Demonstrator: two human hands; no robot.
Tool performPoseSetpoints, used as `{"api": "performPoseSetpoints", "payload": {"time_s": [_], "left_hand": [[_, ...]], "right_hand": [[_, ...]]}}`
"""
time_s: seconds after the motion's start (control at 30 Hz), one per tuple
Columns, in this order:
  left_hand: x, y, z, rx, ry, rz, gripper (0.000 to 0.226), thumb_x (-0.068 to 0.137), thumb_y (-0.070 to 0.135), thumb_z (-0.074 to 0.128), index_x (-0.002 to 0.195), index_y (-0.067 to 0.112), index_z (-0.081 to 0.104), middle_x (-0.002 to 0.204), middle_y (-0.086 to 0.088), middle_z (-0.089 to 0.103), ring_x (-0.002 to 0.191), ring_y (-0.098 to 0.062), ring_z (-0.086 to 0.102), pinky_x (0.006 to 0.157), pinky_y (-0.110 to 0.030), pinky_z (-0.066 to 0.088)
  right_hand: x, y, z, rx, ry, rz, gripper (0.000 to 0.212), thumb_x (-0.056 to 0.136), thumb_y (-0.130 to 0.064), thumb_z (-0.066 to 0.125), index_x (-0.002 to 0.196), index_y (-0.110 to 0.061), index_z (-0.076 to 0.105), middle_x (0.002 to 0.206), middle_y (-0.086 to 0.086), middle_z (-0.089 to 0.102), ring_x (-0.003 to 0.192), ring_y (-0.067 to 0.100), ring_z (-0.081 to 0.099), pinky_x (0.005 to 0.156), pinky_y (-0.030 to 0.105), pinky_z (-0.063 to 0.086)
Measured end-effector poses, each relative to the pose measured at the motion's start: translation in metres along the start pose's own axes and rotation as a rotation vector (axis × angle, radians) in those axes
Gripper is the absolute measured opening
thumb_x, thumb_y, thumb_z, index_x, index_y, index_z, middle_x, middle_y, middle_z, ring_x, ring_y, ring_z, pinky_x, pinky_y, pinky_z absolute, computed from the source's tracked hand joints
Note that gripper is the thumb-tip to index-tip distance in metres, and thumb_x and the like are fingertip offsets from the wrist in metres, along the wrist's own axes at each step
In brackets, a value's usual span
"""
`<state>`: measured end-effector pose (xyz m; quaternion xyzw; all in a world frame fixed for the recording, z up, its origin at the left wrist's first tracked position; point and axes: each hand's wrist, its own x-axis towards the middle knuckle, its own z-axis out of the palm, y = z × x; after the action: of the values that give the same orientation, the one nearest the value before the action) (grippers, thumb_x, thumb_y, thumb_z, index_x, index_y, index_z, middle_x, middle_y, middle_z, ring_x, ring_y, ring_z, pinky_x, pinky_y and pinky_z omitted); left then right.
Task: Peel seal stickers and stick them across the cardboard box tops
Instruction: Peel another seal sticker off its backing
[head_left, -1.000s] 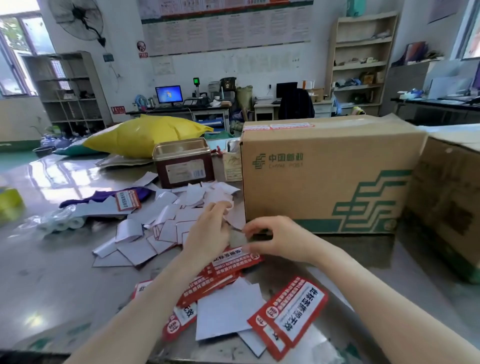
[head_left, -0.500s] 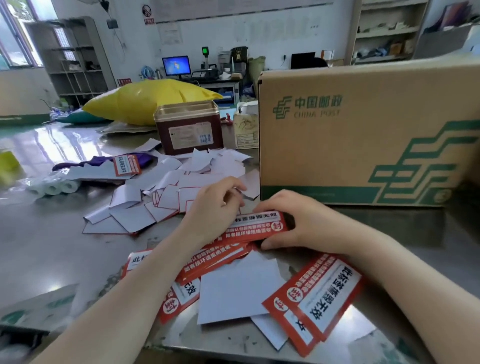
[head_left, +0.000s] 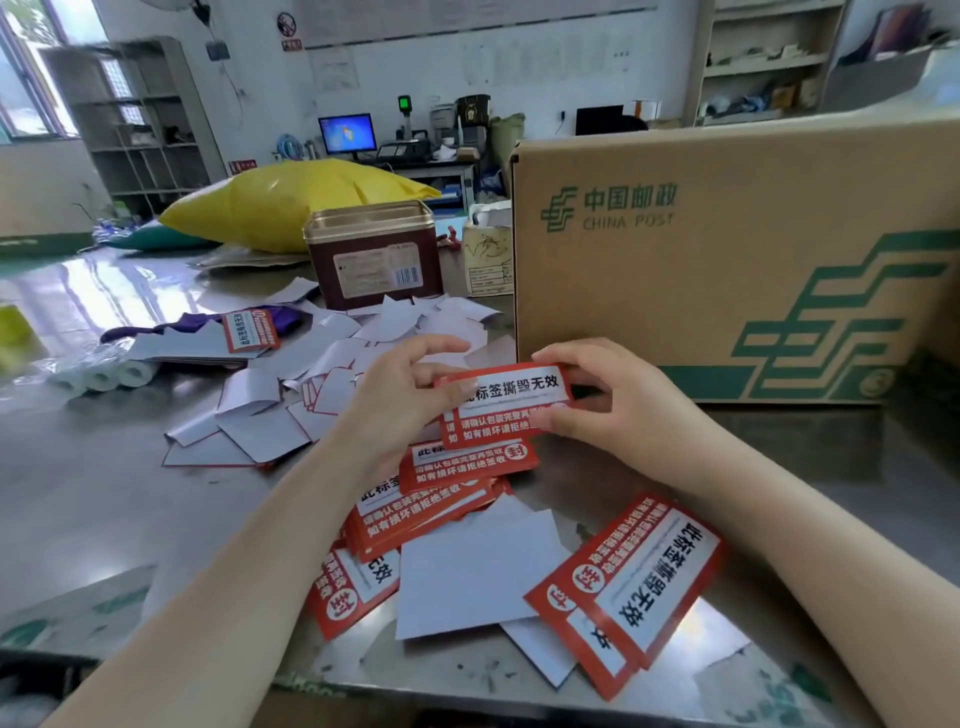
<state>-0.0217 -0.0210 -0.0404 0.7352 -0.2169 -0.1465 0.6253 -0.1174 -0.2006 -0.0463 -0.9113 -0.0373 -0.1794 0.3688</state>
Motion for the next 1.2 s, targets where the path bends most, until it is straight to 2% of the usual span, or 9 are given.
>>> {"api": "performPoseSetpoints", "payload": {"time_s": [0.07,0.2,0.3,0.4,0.53,0.67,0.83,1.03,1.2], "left_hand": [[0.0007,-0.0013,-0.0002,0.018,0.007,0.004,0.026,0.085,0.011,0.062,0.106,0.024,0.056,0.1,-0.005,0.07,0.087,-0.021,0.071,0.073,-0.034,0.059],[0.0032,-0.0034,-0.0003,0.015,0.056,0.021,0.02,0.083,0.01,0.065,0.099,0.018,0.056,0.099,-0.005,0.071,0.085,-0.021,0.071,0.071,-0.033,0.059],[0.0045,-0.0049,0.0001,0.056,0.098,0.045,0.018,0.082,0.012,0.067,0.096,0.016,0.056,0.094,-0.002,0.072,0.079,-0.018,0.071,0.064,-0.027,0.058],[0.0045,-0.0054,0.0001,0.057,0.112,0.052,0.017,0.082,0.012,0.067,0.094,0.015,0.056,0.092,-0.002,0.072,0.077,-0.016,0.071,0.063,-0.025,0.057],[0.0052,-0.0054,0.0005,0.065,0.119,0.046,0.017,0.082,0.011,0.067,0.093,0.017,0.056,0.096,-0.005,0.072,0.085,-0.021,0.07,0.072,-0.034,0.059],[0.0043,-0.0032,0.0008,0.02,0.118,0.03,0.015,0.083,0.01,0.066,0.095,0.016,0.058,0.091,-0.001,0.071,0.076,-0.015,0.071,0.057,-0.022,0.056],[0.0006,-0.0017,0.0007,-0.015,0.095,0.026,0.02,0.083,0.01,0.065,0.098,0.023,0.066,0.09,0.005,0.071,0.075,-0.009,0.071,0.056,-0.018,0.054],[-0.0006,0.0003,0.001,-0.029,0.054,0.022,0.014,0.082,0.014,0.066,0.094,0.02,0.069,0.088,0.003,0.073,0.08,-0.016,0.072,0.065,-0.027,0.059],[-0.0016,0.0013,0.0029,-0.116,-0.003,-0.018,0.013,0.086,0.032,0.057,0.093,0.026,0.066,0.085,0.001,0.075,0.079,-0.019,0.072,0.072,-0.032,0.058]], "right_hand": [[0.0005,0.0004,0.0021,0.07,0.043,0.049,0.05,0.083,-0.032,0.064,0.129,-0.028,0.047,0.127,-0.008,0.051,0.111,0.006,0.054,0.092,0.029,0.05],[0.0007,0.0046,0.0055,0.042,0.124,0.109,0.048,0.088,-0.035,0.057,0.132,-0.025,0.045,0.121,-0.006,0.06,0.099,0.005,0.06,0.075,0.01,0.046],[0.0011,0.0062,0.0057,0.043,0.16,0.12,0.042,0.089,-0.032,0.057,0.13,-0.024,0.048,0.117,-0.005,0.063,0.095,0.006,0.062,0.07,0.008,0.045],[0.0012,0.0049,0.006,0.053,0.184,0.102,0.04,0.09,-0.028,0.057,0.129,-0.023,0.05,0.117,-0.008,0.062,0.094,0.003,0.062,0.07,0.006,0.046],[0.0005,0.004,0.0064,0.061,0.195,0.077,0.04,0.09,-0.026,0.057,0.129,-0.022,0.05,0.115,-0.01,0.061,0.097,0.002,0.06,0.074,0.007,0.045],[-0.0001,0.0027,0.0067,0.07,0.203,0.058,0.041,0.09,-0.024,0.057,0.13,-0.022,0.05,0.116,-0.011,0.06,0.102,0.0,0.058,0.079,0.009,0.046],[-0.0011,-0.0025,0.0061,-0.022,0.26,0.009,0.031,0.088,-0.023,0.059,0.119,-0.024,0.056,0.106,-0.016,0.054,0.091,-0.005,0.054,0.068,-0.003,0.042],[-0.0017,-0.003,0.003,0.231,0.249,0.105,0.019,0.083,-0.02,0.065,0.098,-0.026,0.056,0.091,-0.007,0.063,0.085,0.007,0.063,0.07,0.02,0.055],[0.0026,-0.0004,-0.0002,0.432,0.33,0.193,0.017,0.081,-0.013,0.067,0.09,-0.025,0.059,0.078,-0.005,0.068,0.069,0.005,0.068,0.06,0.016,0.052]]}}
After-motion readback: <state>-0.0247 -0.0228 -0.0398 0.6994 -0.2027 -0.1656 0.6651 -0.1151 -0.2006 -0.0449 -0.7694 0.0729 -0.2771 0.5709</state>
